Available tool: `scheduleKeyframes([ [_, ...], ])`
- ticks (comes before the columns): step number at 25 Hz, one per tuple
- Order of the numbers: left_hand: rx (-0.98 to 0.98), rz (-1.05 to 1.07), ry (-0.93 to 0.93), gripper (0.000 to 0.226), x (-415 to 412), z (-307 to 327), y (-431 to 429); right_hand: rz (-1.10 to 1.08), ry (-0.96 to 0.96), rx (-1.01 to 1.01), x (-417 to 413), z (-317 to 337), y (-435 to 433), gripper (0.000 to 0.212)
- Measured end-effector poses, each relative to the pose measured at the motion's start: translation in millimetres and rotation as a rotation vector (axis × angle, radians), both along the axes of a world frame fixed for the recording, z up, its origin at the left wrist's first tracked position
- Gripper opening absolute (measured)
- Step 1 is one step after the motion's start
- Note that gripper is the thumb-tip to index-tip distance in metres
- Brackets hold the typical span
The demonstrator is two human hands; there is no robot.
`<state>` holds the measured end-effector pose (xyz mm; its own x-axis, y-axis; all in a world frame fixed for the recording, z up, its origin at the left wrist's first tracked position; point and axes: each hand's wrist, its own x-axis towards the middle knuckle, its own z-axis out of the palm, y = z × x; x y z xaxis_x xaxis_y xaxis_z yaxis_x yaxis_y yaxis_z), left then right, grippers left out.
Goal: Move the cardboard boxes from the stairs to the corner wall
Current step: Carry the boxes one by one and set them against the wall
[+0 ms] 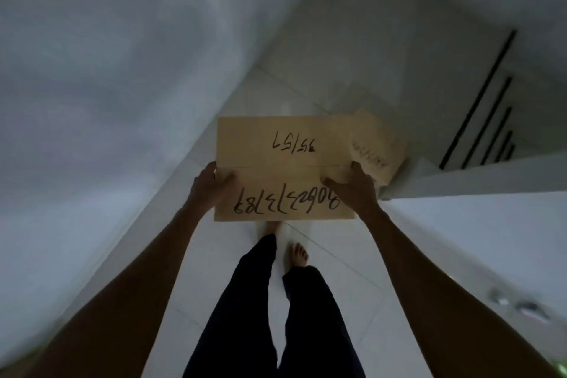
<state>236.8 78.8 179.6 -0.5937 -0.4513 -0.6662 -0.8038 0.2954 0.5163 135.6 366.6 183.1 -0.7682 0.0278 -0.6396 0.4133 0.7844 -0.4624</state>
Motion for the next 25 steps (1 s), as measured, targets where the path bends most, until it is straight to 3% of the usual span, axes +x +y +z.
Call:
scheduleKeyframes([
  [6,-0.055,0.349,0.184,0.058,169.1,99.6,-52.9,0.327,0.086,-0.115,78.2,98.0,-100.4,0.082],
  [13,-0.058,0.780,0.274,0.055,395.1,122.6,-133.5,0.731,0.119,-0.164,220.7,132.0,-273.4,0.078],
  [18,-0.077,0.930,0.239,0.062,571.4,101.5,-189.2,0.882,0.083,-0.173,374.3,107.2,-379.9,0.078],
  [25,-0.099,1.069,0.122,0.064,714.1,33.6,-253.8,0.955,-0.003,-0.120,523.7,22.0,-471.0,0.075],
])
